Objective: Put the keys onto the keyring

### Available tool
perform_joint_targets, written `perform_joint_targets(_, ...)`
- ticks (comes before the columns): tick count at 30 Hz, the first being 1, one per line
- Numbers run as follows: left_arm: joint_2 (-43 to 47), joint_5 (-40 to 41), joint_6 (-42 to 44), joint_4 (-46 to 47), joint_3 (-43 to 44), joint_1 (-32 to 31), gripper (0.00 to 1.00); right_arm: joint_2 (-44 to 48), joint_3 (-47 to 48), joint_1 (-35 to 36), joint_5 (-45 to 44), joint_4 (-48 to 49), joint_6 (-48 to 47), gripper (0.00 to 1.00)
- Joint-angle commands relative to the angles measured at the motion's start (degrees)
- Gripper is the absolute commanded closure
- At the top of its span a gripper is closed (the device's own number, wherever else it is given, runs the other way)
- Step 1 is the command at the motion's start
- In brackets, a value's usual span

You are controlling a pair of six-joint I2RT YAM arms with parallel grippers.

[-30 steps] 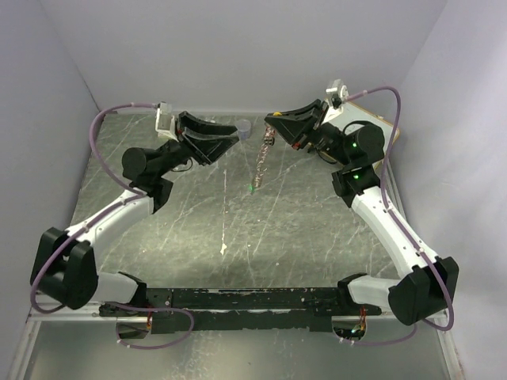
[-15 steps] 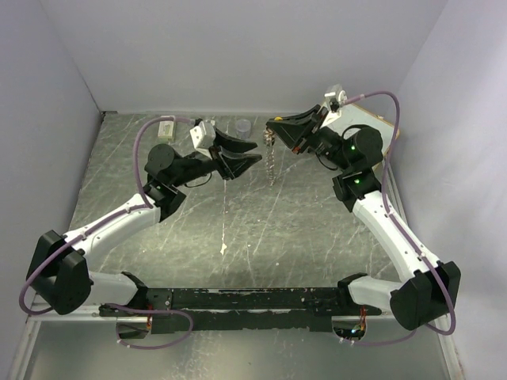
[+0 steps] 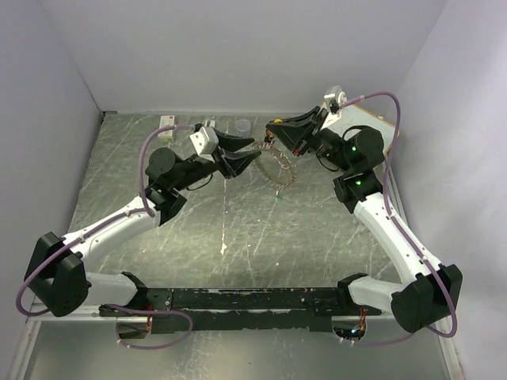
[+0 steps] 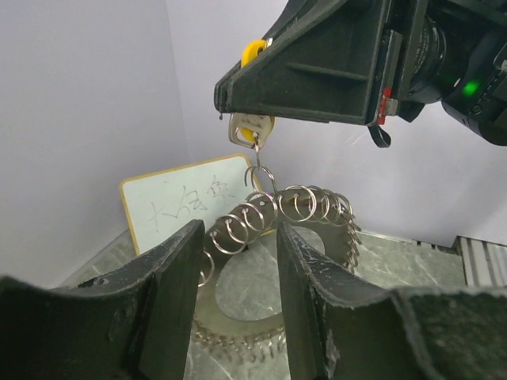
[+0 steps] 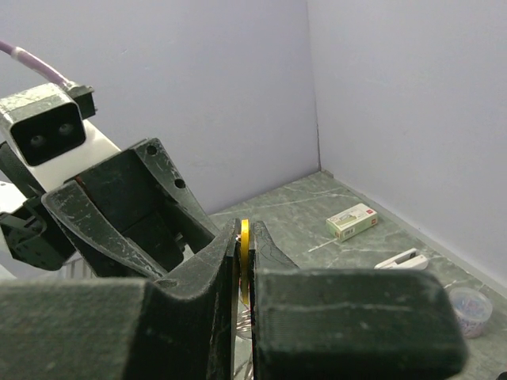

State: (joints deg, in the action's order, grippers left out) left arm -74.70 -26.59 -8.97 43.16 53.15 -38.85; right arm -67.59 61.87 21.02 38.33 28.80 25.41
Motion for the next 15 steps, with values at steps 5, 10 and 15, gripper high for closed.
perform_joint_targets(5, 4.9, 5.0, 7.4, 3.3, -3.0, -0.6, 0.47, 2.1, 0.7, 0.1, 3.4, 1.8, -1.2, 1.0)
perform_joint_targets(10, 7.2, 6.9, 12.8, 2.7, -4.5, -0.6, 0.48, 2.4, 1.6, 0.0, 7.4, -0.1, -3.3, 1.0)
perform_joint_targets(15, 7.4, 3.2, 15.3, 2.0, -4.1, 0.9, 0.47, 1.5, 3.1, 0.0, 11.0, -2.5, -5.1, 1.0)
